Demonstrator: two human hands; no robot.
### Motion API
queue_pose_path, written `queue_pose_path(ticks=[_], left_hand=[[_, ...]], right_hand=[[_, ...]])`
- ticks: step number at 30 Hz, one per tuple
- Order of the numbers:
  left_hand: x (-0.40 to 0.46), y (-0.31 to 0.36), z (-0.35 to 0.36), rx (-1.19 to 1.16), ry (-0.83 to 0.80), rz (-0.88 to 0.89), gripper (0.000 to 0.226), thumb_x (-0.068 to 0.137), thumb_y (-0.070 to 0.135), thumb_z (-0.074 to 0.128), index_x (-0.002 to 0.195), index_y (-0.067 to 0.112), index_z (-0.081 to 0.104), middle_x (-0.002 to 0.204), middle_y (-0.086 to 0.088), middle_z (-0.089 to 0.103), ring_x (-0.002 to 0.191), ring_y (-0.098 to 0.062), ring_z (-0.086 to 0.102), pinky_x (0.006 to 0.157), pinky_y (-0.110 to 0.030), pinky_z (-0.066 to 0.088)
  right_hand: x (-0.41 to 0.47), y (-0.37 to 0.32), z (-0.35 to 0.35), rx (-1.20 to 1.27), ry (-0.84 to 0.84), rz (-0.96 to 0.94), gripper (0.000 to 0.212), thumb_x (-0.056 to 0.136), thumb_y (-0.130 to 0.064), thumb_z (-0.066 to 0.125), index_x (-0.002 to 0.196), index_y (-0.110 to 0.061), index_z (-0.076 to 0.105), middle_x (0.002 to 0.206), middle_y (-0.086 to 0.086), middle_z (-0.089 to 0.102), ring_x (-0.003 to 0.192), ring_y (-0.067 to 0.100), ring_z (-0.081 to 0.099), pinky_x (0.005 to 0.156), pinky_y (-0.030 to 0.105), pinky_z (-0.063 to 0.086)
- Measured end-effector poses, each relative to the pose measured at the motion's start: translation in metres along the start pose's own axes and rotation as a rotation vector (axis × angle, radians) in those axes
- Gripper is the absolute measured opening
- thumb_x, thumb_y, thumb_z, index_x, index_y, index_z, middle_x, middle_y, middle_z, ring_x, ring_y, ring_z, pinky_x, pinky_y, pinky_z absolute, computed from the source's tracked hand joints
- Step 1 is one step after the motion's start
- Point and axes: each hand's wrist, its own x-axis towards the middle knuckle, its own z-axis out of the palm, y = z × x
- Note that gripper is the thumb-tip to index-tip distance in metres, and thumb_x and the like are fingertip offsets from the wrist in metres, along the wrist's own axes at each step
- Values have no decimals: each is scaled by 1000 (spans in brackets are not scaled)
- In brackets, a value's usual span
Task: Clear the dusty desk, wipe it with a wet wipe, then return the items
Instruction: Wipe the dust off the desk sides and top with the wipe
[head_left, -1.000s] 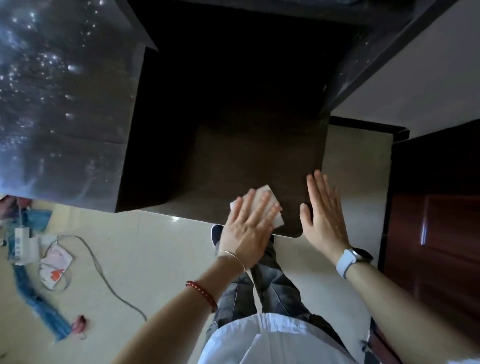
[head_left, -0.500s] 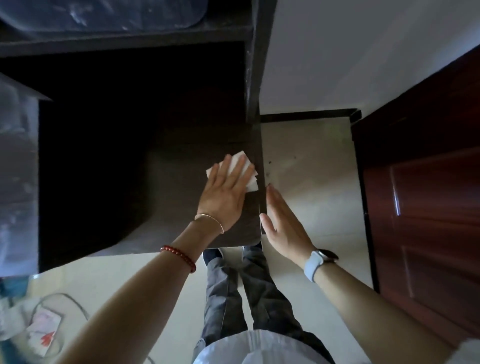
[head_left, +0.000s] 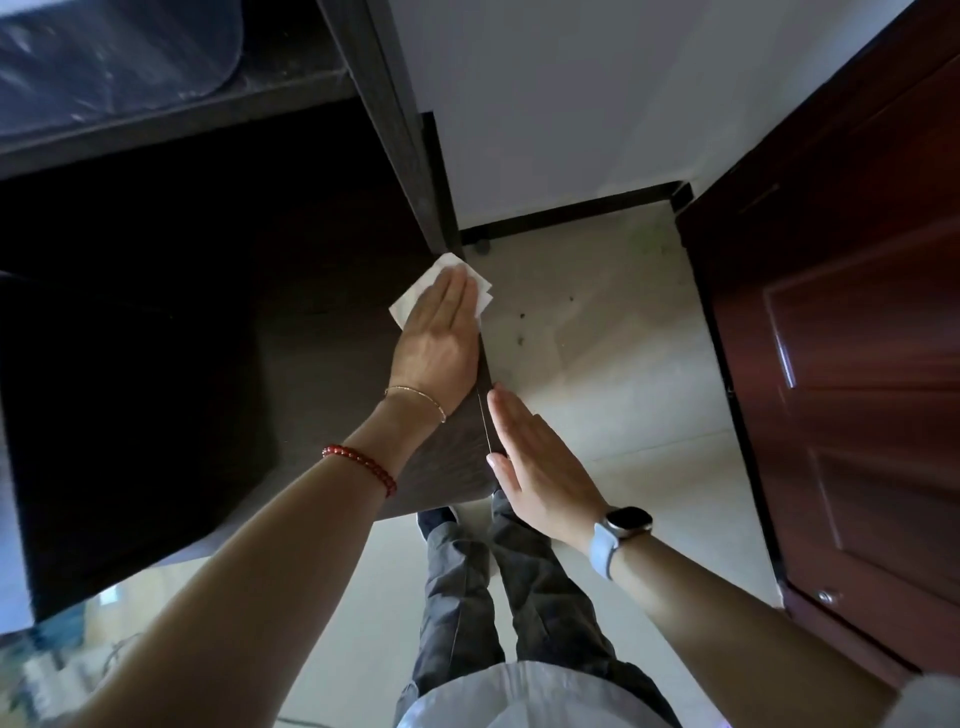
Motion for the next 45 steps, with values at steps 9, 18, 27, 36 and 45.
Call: queue_pose_path(ticks=[9,18,27,36,45], left_hand=[[6,-4,-15,-80,-138,-64,52,98,24,27,145,9,10,155,-7,6,143,-17,1,115,-31,-1],[-160,-3,21,-24,-114,46,52,91,22,34,142,15,25,149,-8,23,140,-22,15,116,-40,12],[-163,8,25,15,-108,30,50,92,32,29,139,17,33,147,-4,31,137,-23,24,113,-38,9],[-240,-33,26,-83,-35,-373,48,97,32,17,143,17,19,149,-5,15,139,-24,11,114,-38,4],[-308,-108,7,-91,-25,-328,49,92,22,26,140,15,32,145,-8,36,135,-22,27,108,-48,18]], right_hand=[[1,3,0,21,14,-6,63,91,-38,23,146,-9,11,153,9,18,140,19,20,113,36,25],[-1,-8,0,1,59,62,58,95,-26,34,147,-12,11,153,13,18,140,23,20,112,30,22],[3,-34,12,-274,205,48,52,88,-13,25,138,-2,32,147,21,28,138,27,20,110,48,17],[10,-77,43,-440,155,94,58,85,-21,26,135,5,35,145,30,27,135,42,23,109,49,16],[22,-163,120,-416,131,79,55,87,-12,44,139,2,31,149,26,21,139,39,16,110,45,7]])
